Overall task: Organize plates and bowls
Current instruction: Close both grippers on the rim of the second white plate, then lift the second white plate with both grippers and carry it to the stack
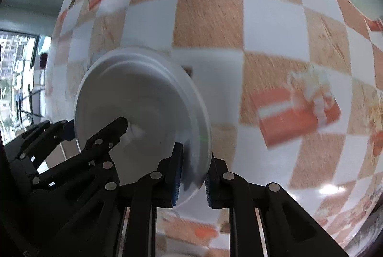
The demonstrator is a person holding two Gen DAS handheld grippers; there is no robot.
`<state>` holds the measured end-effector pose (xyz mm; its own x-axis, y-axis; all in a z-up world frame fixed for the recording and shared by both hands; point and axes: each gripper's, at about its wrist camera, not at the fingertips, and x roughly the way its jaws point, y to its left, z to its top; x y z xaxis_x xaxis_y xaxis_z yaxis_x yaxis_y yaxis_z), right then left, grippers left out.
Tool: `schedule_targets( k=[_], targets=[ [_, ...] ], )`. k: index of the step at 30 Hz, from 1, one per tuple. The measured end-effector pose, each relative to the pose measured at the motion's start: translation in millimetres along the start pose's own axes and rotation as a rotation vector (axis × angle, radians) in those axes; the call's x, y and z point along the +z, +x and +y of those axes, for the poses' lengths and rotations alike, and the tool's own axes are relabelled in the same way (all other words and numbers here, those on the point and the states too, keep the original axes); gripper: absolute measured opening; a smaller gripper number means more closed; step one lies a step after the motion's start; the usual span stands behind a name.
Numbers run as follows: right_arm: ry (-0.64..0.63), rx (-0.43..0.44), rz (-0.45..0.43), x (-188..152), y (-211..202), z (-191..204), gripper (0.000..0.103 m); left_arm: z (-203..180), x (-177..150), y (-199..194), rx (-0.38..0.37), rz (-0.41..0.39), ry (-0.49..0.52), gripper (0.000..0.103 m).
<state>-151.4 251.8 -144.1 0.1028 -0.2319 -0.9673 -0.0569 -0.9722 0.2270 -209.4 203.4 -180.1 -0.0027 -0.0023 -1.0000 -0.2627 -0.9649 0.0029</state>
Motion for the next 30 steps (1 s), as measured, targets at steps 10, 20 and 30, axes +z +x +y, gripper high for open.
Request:
schedule_targets(
  k=[10, 20, 30],
  targets=[
    [0.048, -0.011, 0.050, -86.4, 13.5, -7.0, 0.018, -43.8, -79.0, 7.0, -0.023, 0.033, 0.075, 0.039],
    [0.083, 0.013, 0.063, -125.0, 26.8, -9.5, 0.018, -57.2, -117.1, 13.5, -0.012, 0.027, 0.067, 0.039],
    [0.082, 0.002, 0.077, -100.2, 19.4, -37.7, 0.018, -37.3, -115.5, 4.0, -0.035, 0.029, 0.030, 0.039]
  ],
)
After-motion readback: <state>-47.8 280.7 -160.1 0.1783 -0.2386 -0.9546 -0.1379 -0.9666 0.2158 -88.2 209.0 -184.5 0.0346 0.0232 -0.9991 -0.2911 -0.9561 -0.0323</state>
